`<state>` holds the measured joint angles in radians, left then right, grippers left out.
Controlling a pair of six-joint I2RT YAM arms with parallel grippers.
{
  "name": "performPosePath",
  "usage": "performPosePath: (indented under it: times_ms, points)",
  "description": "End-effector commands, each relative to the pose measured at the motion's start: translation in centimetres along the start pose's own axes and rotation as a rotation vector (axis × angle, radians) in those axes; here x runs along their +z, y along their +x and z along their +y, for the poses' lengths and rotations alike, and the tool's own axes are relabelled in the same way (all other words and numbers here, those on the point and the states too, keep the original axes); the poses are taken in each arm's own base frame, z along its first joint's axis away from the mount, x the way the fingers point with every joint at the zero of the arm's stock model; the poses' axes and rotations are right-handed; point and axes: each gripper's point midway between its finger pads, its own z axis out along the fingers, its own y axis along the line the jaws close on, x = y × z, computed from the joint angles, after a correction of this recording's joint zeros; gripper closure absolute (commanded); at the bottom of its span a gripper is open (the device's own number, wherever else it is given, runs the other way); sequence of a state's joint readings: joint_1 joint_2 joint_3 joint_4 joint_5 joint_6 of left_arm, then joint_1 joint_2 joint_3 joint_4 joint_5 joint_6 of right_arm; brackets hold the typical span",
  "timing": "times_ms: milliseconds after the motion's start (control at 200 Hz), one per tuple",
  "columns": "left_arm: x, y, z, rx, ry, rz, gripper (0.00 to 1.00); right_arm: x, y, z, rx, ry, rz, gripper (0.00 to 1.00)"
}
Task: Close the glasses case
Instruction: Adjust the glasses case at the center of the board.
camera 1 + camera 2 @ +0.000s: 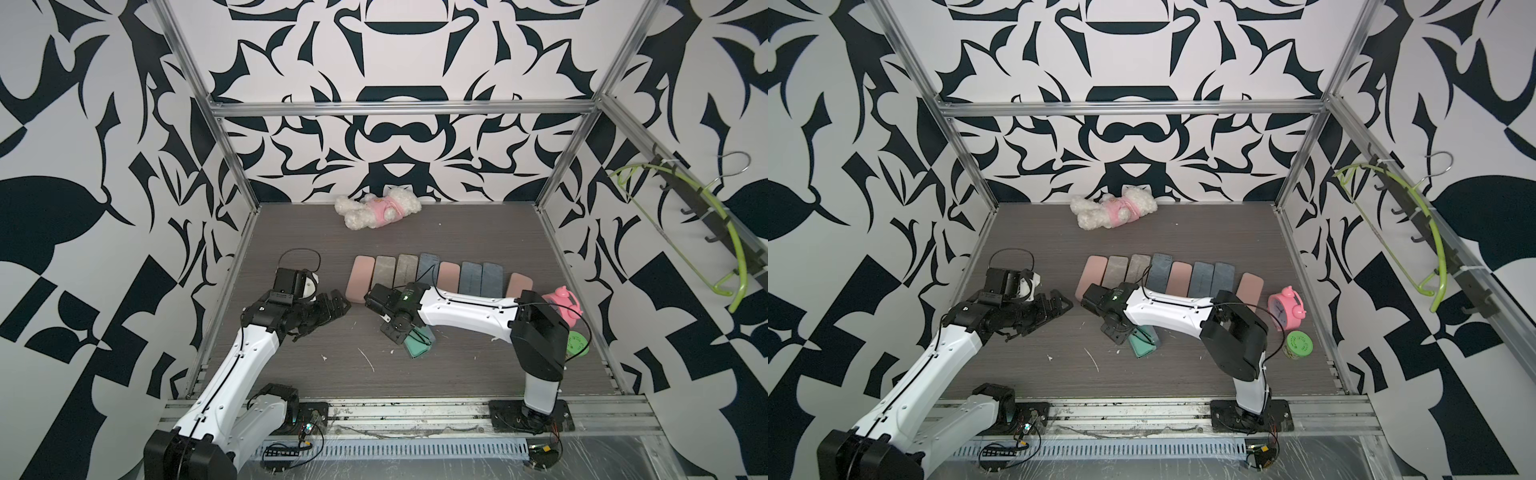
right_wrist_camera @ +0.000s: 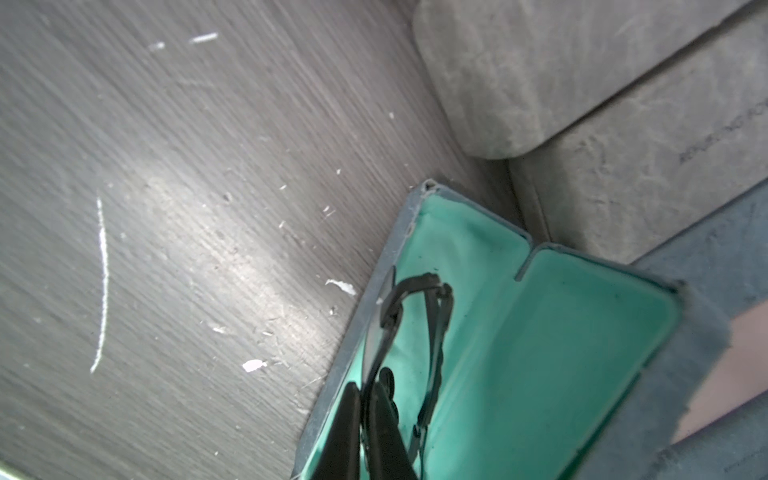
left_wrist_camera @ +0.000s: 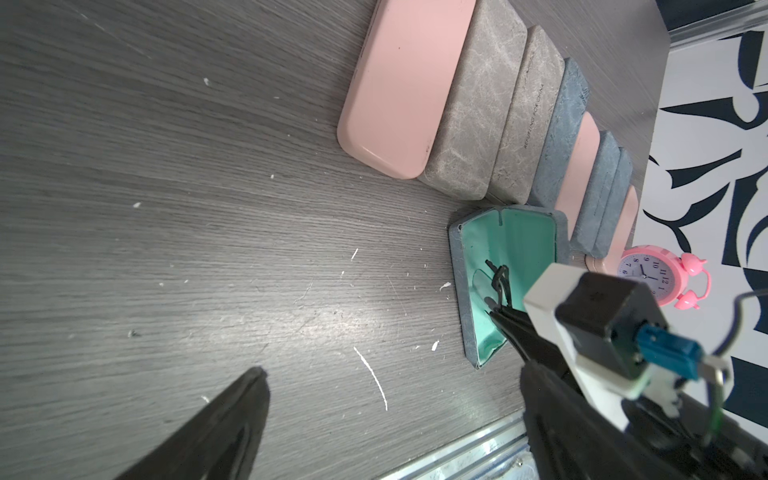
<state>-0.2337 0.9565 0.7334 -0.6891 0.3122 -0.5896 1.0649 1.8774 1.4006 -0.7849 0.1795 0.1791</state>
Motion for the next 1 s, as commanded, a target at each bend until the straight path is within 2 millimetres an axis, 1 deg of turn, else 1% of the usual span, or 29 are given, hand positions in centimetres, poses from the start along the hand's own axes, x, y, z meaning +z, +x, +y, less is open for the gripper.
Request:
performPosePath:
  times_ms: [0, 140, 360, 605, 890, 995]
  points:
    - [-0.4, -0.1, -0.4, 0.011, 0.009, 0.007, 0.01, -1.9, -1.4, -1.1, 0.051, 0.014, -0.051, 0.91]
    - [-0.3, -0.1, -0.4, 0.008, 0.009, 0.01, 0.01, -1.1, -1.2, -1.5, 0.072, 0.022, -0.022, 0.91]
    - [-0.3, 0.0, -0.4, 0.007, 0.013, 0.014, 0.01, -0.6, -1.6, -1.7, 0.09, 0.032, -0.008, 0.89]
    - [-0.1, 0.2, -0.2, 0.007, 0.011, 0.022, 0.01, 0.1, -0.7, -1.9, 0.106, 0.048, 0.036, 0.88]
    - [0.3, 0.4, -0.1, 0.002, 0.014, 0.034, 0.01, -0.3, -0.3, -2.2, 0.137, 0.063, 0.053, 0.87]
    - [0.3, 0.5, -0.2, -0.002, 0.021, 0.039, 0.0, -1.0, -0.4, -2.4, 0.157, 0.065, 0.042, 0.86]
